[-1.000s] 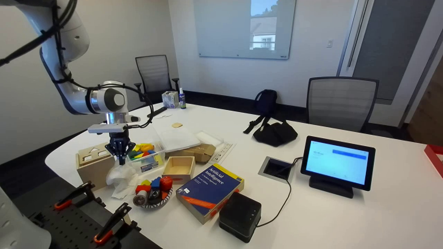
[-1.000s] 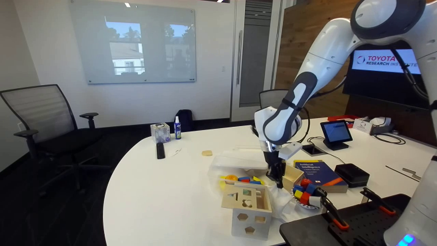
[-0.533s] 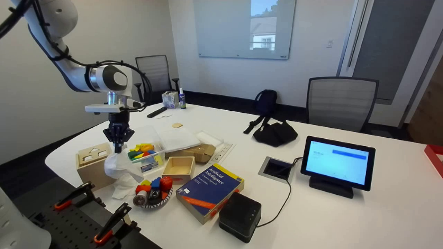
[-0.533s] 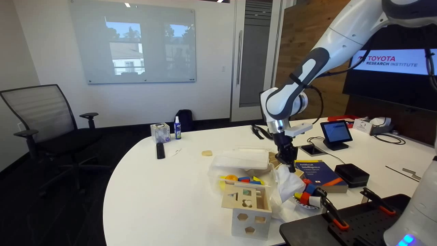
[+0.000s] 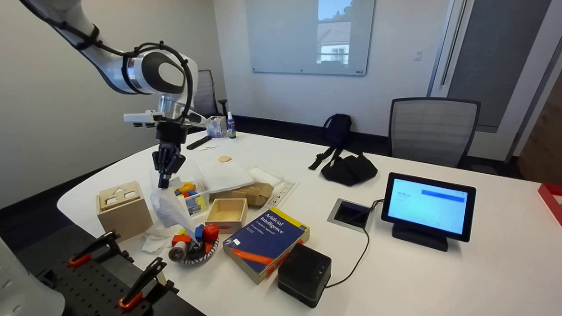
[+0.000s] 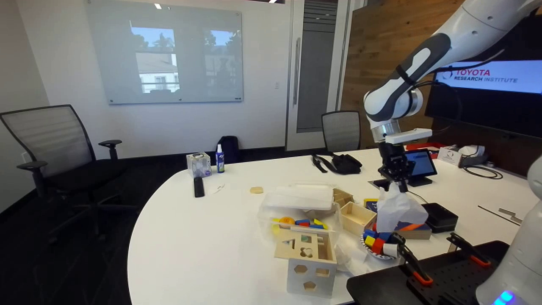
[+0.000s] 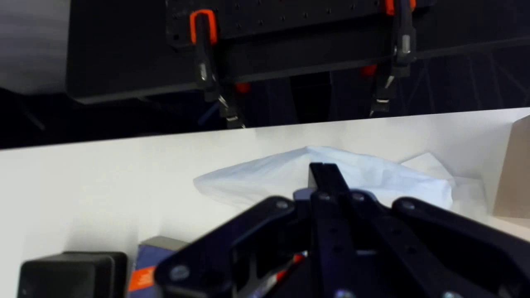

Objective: Use a white cloth to clean the table

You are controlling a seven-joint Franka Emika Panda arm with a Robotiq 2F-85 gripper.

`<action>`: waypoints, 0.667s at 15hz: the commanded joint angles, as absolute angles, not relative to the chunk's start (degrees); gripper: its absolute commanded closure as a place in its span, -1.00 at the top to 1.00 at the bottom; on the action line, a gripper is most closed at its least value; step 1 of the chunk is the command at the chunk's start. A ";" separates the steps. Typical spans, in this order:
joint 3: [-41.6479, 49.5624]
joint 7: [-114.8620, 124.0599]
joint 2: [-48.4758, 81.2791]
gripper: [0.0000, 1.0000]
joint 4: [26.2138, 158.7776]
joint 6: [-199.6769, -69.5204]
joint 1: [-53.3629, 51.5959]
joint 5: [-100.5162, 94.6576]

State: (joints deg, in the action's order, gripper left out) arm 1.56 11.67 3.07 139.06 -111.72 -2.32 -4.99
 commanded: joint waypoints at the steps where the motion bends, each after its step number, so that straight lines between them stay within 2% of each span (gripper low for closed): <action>1: 4.85 17.07 -2.28 -1.00 143.61 -110.64 2.17 -6.71; 5: 8.44 21.76 -3.34 -1.00 146.84 -114.25 6.89 -8.30; 10: 11.68 26.23 2.00 -1.00 148.13 -125.35 10.90 -10.83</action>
State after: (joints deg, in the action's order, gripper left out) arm 10.67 22.56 -0.23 146.87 -119.69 9.35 -9.01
